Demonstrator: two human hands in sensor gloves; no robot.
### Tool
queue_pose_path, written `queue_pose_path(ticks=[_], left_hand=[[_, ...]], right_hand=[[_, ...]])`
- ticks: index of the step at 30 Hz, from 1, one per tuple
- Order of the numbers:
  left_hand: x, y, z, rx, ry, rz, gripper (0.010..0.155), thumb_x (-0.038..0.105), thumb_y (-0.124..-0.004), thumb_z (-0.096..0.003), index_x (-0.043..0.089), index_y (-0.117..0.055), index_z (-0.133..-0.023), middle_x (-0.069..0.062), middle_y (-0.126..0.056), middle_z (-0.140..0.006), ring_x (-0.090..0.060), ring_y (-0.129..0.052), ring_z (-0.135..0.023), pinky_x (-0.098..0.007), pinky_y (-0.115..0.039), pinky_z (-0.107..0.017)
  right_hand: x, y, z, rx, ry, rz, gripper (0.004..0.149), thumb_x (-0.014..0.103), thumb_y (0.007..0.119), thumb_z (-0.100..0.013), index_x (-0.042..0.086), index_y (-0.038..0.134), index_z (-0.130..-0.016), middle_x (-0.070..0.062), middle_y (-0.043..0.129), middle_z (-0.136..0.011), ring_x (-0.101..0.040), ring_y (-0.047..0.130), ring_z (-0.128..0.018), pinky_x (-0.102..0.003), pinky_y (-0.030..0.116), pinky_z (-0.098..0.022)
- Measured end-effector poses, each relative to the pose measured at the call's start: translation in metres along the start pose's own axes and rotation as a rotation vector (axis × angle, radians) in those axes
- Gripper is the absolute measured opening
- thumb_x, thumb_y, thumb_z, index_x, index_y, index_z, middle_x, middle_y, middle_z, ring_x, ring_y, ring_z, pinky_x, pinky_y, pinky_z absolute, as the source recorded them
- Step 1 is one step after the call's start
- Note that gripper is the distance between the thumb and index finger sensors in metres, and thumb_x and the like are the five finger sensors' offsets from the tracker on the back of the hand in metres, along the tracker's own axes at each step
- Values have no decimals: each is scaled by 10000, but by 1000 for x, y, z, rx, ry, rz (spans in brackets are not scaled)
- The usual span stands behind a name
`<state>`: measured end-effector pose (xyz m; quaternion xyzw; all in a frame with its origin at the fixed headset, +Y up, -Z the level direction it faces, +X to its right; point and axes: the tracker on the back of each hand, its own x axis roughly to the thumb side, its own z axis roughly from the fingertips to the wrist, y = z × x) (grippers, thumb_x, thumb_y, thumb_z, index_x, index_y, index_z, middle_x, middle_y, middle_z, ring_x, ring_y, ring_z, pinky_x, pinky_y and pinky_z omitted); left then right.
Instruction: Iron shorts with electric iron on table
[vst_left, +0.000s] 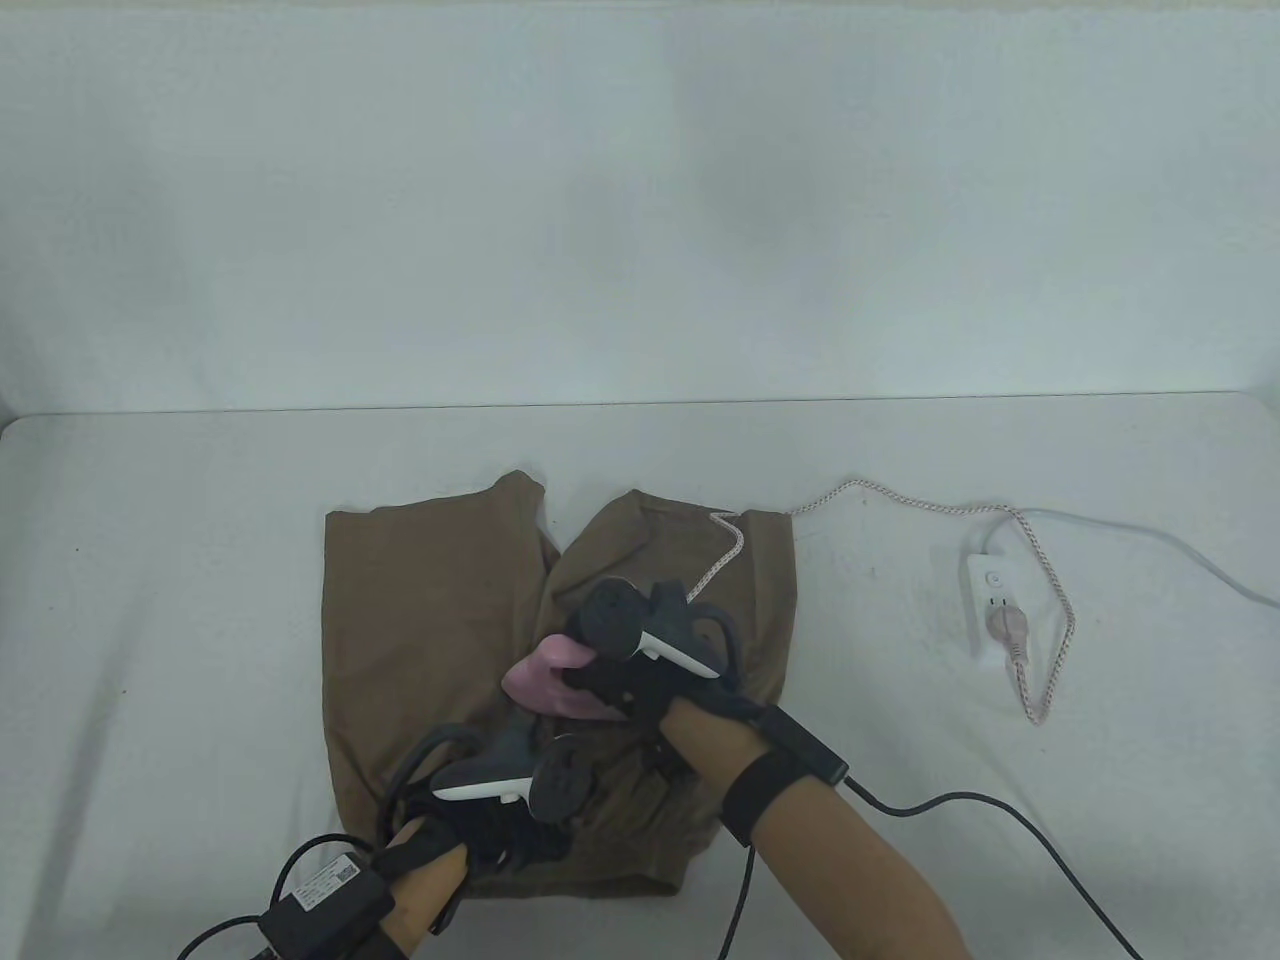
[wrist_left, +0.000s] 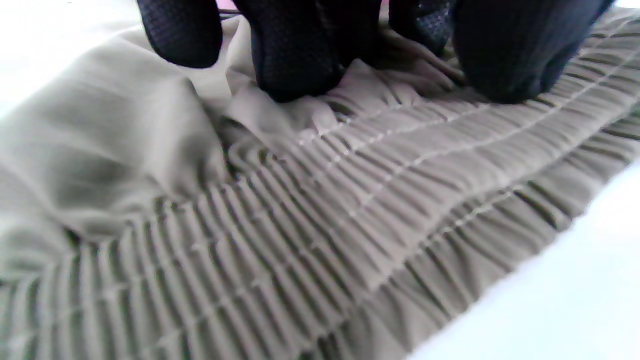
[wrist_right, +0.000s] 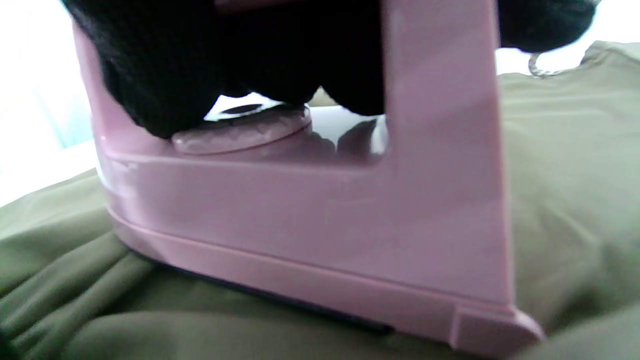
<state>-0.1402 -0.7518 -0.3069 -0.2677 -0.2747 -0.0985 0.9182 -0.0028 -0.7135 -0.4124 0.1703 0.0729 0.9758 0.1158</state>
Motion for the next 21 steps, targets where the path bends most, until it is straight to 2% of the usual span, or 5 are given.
queue_pose_path(ticks=[8,14,21], left_hand=[[0,0,0,-3,2,-3,726,571,-764,-481,422,-429,-1108,48,-475,-1141,-216,-733,-910,-616,-561,-772],[0,0,0,-1,1,-3,724,571,-763,-481,423,-432,-1107,47,-479,-1140,-217,-735,-908,-616,-561,-772],[0,0,0,-1,-2,-2,723,570,-764,-481,422,-433,-1107,45,-480,-1139,-217,-736,-906,-616,-560,-771]], right_hand=[[-30,-6,13,-5,65,-12,469,538,924,-424,401,796,-855,159,940,-641,-111,956,-556,-498,821,-384],[-41,-9,22,-14,87,39,468,538,923,-426,405,794,-855,160,938,-643,-111,954,-558,-498,819,-387],[-53,-10,32,-25,111,14,469,539,923,-425,404,795,-855,160,939,-642,-110,955,-555,-496,820,-385]])
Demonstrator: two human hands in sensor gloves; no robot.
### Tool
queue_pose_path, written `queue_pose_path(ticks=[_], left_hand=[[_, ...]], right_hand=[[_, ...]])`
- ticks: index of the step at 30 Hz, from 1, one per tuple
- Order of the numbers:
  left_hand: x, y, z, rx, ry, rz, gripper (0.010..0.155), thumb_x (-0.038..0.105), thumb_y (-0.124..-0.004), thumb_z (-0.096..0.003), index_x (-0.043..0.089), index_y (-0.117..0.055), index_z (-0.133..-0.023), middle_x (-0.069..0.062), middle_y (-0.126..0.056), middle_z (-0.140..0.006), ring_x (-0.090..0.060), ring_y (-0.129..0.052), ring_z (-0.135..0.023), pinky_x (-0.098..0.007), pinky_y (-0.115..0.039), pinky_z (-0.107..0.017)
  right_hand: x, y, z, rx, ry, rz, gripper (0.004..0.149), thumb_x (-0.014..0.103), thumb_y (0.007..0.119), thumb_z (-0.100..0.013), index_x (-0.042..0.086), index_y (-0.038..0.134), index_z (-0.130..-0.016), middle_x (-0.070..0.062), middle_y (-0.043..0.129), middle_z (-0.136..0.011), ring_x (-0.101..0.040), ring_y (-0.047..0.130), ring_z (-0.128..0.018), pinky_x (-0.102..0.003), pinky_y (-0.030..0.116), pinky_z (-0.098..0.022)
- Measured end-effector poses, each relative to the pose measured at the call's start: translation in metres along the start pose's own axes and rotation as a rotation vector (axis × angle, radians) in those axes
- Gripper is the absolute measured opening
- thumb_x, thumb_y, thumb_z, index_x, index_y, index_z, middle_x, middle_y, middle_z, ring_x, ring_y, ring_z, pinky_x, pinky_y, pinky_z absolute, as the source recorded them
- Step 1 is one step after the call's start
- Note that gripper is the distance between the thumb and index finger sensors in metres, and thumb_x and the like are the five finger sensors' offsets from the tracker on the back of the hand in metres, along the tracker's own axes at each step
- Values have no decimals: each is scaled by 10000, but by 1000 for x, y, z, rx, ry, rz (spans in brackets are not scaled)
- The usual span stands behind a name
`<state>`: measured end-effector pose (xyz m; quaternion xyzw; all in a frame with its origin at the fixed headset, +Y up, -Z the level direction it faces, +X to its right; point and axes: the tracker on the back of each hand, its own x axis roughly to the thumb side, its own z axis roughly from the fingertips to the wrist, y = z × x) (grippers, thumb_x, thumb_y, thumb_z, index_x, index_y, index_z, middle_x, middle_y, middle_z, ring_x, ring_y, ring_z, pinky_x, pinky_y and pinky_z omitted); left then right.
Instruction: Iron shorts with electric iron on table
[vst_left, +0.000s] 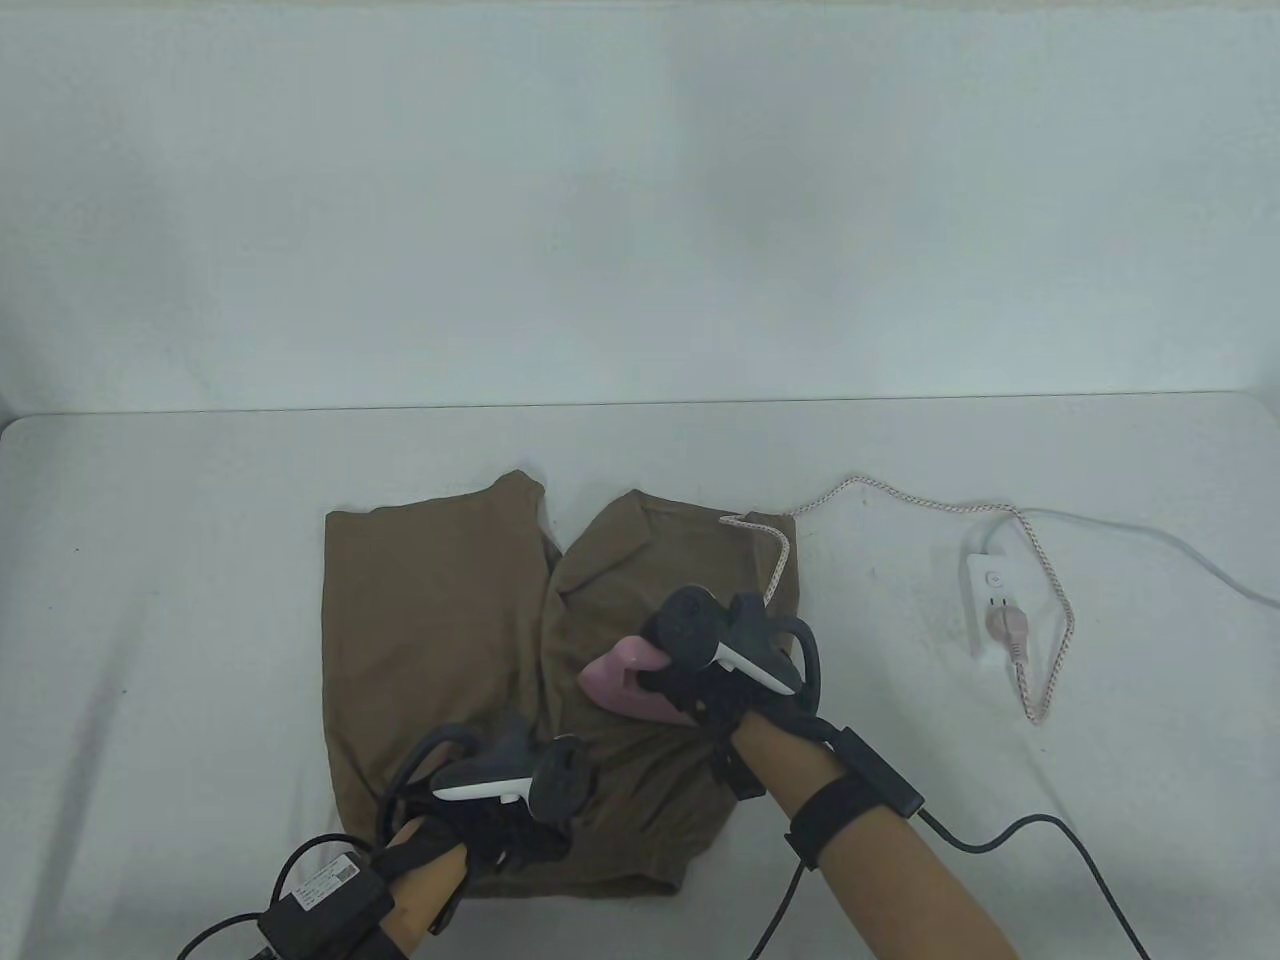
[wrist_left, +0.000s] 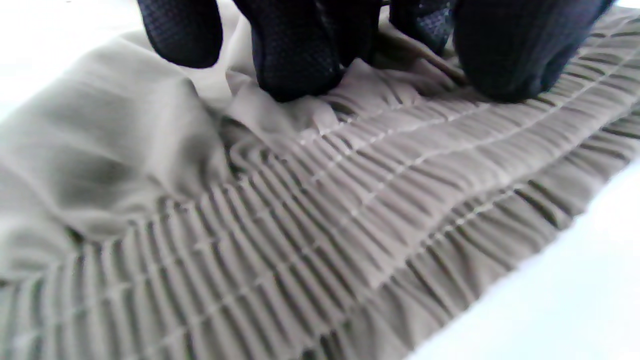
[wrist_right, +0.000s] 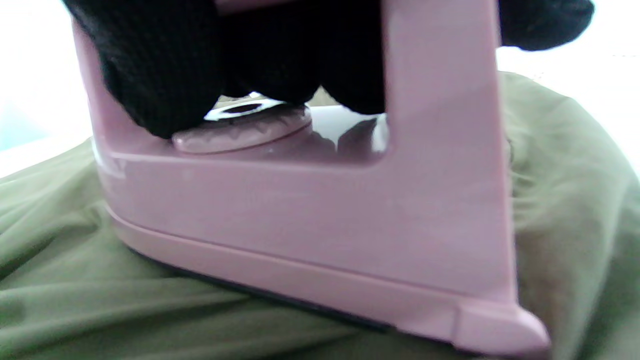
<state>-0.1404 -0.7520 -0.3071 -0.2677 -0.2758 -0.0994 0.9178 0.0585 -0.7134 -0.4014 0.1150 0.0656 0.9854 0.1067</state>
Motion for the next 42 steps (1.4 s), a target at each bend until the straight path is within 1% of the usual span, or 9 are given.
queue_pose_path(ticks=[3,7,18,28,34,39,42], left_hand=[[0,0,0,1,-2,5,725,571,-766,-480,422,-433,-1108,47,-480,-1139,-215,-736,-904,-617,-560,-771],[0,0,0,1,-2,5,726,572,-765,-480,422,-432,-1108,47,-478,-1139,-218,-735,-904,-616,-560,-771],[-1,0,0,3,-2,9,731,571,-765,-481,419,-425,-1110,43,-458,-1144,-219,-726,-909,-615,-556,-774],[0,0,0,5,2,8,733,570,-765,-481,413,-423,-1111,19,-432,-1150,-229,-706,-919,-615,-535,-784],[0,0,0,4,4,7,734,569,-765,-482,409,-425,-1112,17,-434,-1151,-229,-704,-921,-615,-537,-784],[-1,0,0,5,3,8,736,571,-764,-481,413,-419,-1112,17,-423,-1153,-226,-704,-921,-613,-543,-782],[0,0,0,4,5,5,737,570,-762,-482,413,-416,-1113,23,-425,-1154,-223,-710,-920,-612,-550,-778]], right_hand=[[-1,0,0,-1,8,-15,471,537,925,-424,401,796,-856,159,939,-643,-113,955,-556,-498,818,-385],[6,2,-3,-10,9,-20,480,542,921,-424,399,789,-863,159,939,-648,-112,956,-559,-496,819,-381],[56,13,-13,-1,-90,-37,493,549,922,-423,397,784,-871,160,939,-652,-110,962,-558,-491,829,-374],[95,21,-21,15,-153,-50,499,551,921,-424,394,781,-876,162,938,-653,-107,965,-556,-487,832,-369],[98,22,-20,11,-158,-31,501,556,918,-426,393,779,-878,163,939,-648,-100,968,-540,-480,834,-359],[87,19,-15,23,-140,5,502,560,914,-430,403,773,-885,167,939,-648,-92,976,-531,-474,837,-359],[75,18,-10,10,-128,13,501,559,916,-428,403,776,-883,166,940,-645,-91,978,-527,-473,837,-356]])
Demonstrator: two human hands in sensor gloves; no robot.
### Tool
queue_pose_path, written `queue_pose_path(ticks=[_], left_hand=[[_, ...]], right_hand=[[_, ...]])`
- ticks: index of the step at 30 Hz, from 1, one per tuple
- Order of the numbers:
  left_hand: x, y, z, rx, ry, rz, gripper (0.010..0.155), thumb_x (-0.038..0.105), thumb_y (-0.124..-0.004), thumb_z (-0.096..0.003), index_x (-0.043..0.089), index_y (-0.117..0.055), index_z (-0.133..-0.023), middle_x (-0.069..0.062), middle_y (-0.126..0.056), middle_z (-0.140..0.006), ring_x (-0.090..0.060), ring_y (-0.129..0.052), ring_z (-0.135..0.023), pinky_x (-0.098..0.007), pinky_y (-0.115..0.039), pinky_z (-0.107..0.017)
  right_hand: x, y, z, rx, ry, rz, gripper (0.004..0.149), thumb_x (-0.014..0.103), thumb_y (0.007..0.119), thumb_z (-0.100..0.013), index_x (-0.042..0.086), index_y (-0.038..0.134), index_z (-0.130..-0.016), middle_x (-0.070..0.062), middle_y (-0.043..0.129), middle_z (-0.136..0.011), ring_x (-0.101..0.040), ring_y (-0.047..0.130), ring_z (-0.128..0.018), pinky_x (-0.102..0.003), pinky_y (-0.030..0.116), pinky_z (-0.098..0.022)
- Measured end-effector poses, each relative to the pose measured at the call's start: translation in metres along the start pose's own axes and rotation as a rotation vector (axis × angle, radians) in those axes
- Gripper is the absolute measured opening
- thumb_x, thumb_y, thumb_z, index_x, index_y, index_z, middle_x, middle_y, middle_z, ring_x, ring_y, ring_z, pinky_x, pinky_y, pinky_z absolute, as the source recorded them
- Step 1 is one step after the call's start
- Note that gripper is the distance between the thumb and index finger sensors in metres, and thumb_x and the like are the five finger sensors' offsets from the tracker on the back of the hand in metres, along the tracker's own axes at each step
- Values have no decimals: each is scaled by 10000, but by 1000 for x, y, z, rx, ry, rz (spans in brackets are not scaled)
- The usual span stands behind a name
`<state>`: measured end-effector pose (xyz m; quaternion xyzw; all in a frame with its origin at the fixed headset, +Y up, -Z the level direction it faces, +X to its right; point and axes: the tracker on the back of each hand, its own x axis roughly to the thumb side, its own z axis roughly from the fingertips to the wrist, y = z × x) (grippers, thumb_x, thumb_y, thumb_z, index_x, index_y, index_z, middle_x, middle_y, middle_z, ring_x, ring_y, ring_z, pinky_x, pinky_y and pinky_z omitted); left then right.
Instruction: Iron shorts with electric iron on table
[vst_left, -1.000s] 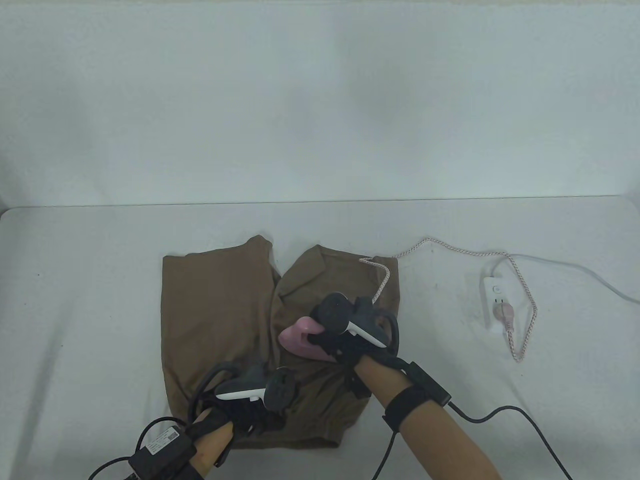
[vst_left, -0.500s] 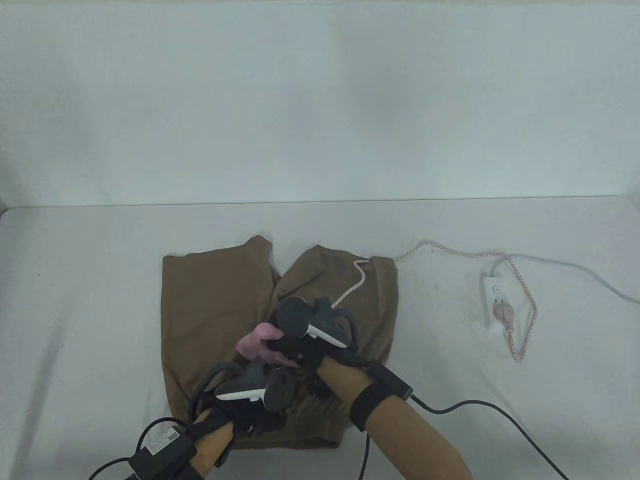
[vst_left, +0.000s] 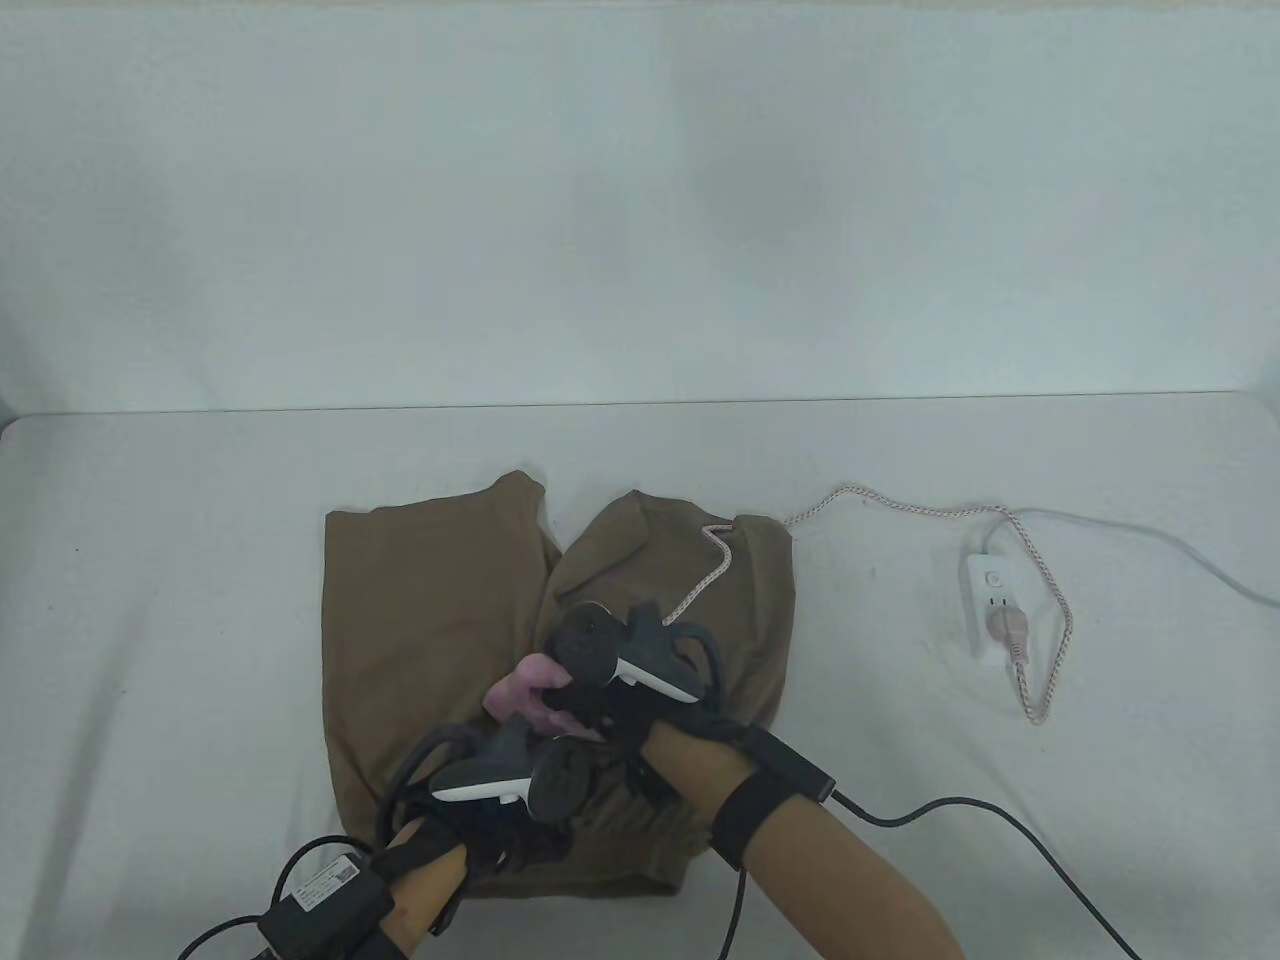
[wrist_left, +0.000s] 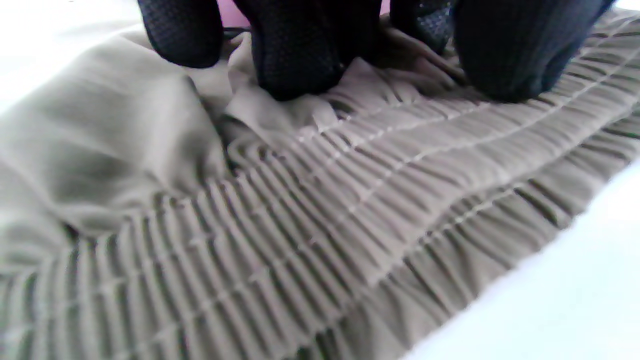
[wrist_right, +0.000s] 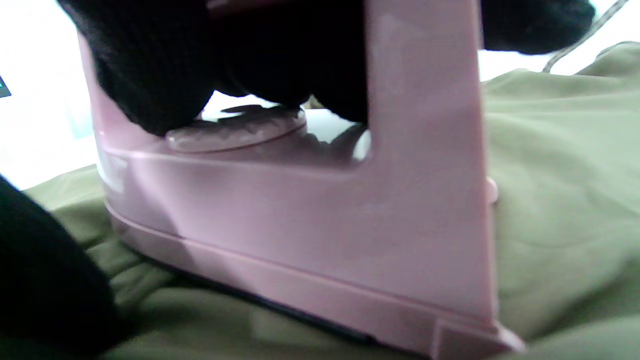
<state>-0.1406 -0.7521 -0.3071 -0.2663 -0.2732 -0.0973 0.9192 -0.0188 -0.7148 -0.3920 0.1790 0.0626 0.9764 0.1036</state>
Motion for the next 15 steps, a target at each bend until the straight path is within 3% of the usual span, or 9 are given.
queue_pose_path(ticks=[15], left_hand=[[0,-1,0,2,0,3,729,575,-761,-479,428,-420,-1107,52,-467,-1140,-214,-728,-907,-614,-559,-772]], right_hand=[[-59,-11,37,14,44,46,498,551,920,-425,405,782,-881,159,941,-647,-98,971,-535,-483,826,-372]])
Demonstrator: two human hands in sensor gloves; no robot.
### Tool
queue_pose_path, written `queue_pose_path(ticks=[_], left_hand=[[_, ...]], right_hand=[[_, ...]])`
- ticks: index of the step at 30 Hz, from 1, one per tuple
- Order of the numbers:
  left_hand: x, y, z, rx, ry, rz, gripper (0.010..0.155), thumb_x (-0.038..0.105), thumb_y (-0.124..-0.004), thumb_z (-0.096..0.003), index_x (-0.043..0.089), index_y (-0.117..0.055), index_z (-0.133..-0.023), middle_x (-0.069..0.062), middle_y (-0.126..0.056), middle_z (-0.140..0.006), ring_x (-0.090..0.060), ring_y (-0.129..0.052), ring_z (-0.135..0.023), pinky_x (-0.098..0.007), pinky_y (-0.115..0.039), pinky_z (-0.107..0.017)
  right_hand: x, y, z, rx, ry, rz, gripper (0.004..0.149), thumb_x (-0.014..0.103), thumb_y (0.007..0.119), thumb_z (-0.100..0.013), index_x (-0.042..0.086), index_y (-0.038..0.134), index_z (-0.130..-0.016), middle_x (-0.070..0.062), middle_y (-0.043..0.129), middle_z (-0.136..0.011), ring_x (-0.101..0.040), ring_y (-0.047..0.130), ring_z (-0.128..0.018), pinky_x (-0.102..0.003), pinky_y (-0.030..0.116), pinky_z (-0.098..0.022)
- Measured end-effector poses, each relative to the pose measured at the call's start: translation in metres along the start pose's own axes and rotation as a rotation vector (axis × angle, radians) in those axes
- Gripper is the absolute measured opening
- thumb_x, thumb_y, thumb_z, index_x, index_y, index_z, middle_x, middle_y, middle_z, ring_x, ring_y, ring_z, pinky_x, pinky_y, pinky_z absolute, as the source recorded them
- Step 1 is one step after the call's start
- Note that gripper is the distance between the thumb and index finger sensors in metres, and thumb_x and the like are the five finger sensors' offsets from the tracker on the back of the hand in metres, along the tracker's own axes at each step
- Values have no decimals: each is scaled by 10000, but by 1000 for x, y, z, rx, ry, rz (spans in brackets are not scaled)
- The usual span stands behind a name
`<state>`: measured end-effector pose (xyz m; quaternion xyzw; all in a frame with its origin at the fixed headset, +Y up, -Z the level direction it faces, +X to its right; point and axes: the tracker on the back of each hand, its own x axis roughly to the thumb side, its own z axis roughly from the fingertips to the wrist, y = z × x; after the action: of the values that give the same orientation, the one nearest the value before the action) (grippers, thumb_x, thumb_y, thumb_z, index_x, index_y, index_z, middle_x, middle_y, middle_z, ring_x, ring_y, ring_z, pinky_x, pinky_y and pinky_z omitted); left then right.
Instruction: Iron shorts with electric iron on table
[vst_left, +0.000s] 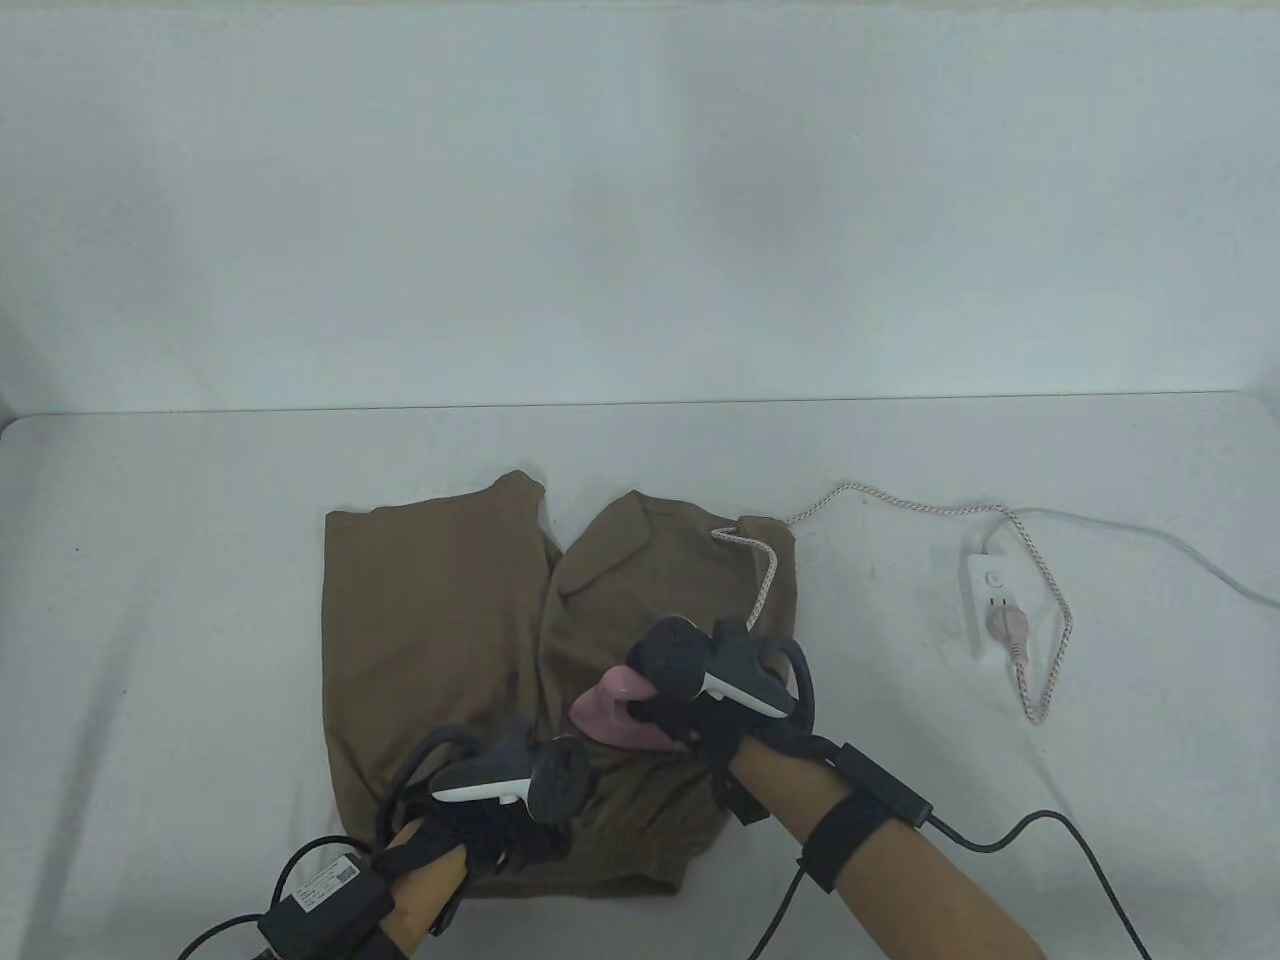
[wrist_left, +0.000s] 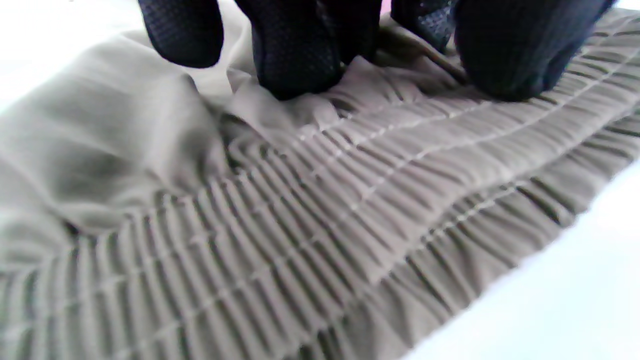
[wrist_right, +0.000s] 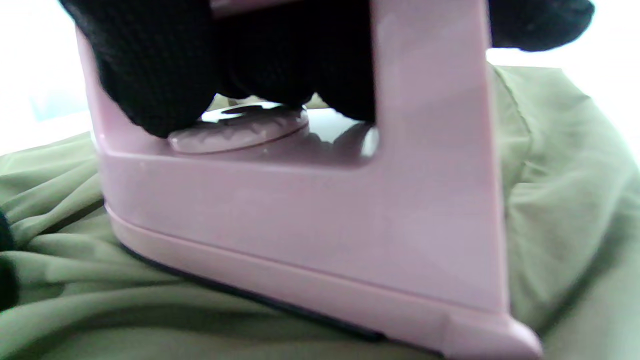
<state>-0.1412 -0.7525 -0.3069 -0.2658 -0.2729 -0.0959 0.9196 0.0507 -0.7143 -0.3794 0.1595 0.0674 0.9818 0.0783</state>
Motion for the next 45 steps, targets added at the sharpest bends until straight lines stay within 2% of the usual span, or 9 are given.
queue_pose_path(ticks=[18,22,25,30,35,38,40,43,45], left_hand=[[-4,7,2,-42,-41,52,723,591,-756,-479,401,-472,-1116,19,-496,-1159,-251,-732,-939,-627,-548,-775],[-9,20,7,40,-19,107,722,617,-741,-484,381,-497,-1120,16,-598,-1155,-291,-757,-965,-619,-574,-766],[-9,29,7,106,18,79,755,627,-749,-475,382,-464,-1130,-1,-548,-1174,-310,-721,-986,-617,-569,-765],[1,45,-25,78,39,81,900,659,-744,-459,376,-248,-1154,-73,-228,-1237,-420,-391,-1129,-634,-440,-800],[7,51,-82,-7,-7,128,1047,701,-738,-424,340,-44,-1119,-149,19,-1184,-489,-84,-1092,-661,-303,-796],[11,47,-112,-69,-35,240,1034,713,-738,-411,407,-13,-1083,-128,87,-1148,-501,-6,-1053,-702,-271,-768],[21,44,-126,-139,-52,255,994,716,-717,-423,436,-21,-1076,-123,136,-1120,-466,94,-1019,-718,-114,-704],[39,50,-135,-103,-83,211,976,728,-698,-414,457,-33,-1075,-131,135,-1117,-477,92,-1012,-715,-114,-700],[50,54,-141,-126,-88,194,974,728,-695,-417,459,-28,-1074,-132,148,-1113,-480,101,-1010,-717,-109,-701]], right_hand=[[-35,-12,5,-6,60,-107,500,540,925,-423,393,788,-881,149,944,-652,-109,972,-544,-497,824,-379],[-37,-30,1,-46,39,-65,503,541,926,-419,395,788,-880,151,945,-652,-113,973,-545,-499,824,-383],[-38,-50,-3,-72,36,-45,505,541,928,-417,396,788,-880,150,944,-655,-115,973,-546,-500,824,-386],[-40,-86,-12,-134,34,-33,506,541,927,-415,395,789,-879,150,945,-655,-113,973,-550,-502,824,-388],[-41,-110,-16,-180,45,-36,503,536,929,-415,394,790,-877,149,944,-656,-119,972,-552,-506,822,-392],[-44,-115,-16,-188,54,-24,502,535,930,-414,394,792,-876,148,945,-656,-117,973,-554,-507,823,-391],[-46,-117,-16,-186,57,-11,503,535,931,-413,394,793,-876,149,945,-655,-116,973,-554,-507,823,-392],[-52,-121,-15,-190,61,-5,502,536,930,-414,393,794,-875,149,946,-655,-117,974,-553,-507,823,-393],[-57,-122,-14,-190,68,-14,501,536,930,-414,394,793,-875,149,945,-656,-116,973,-554,-507,822,-394]])
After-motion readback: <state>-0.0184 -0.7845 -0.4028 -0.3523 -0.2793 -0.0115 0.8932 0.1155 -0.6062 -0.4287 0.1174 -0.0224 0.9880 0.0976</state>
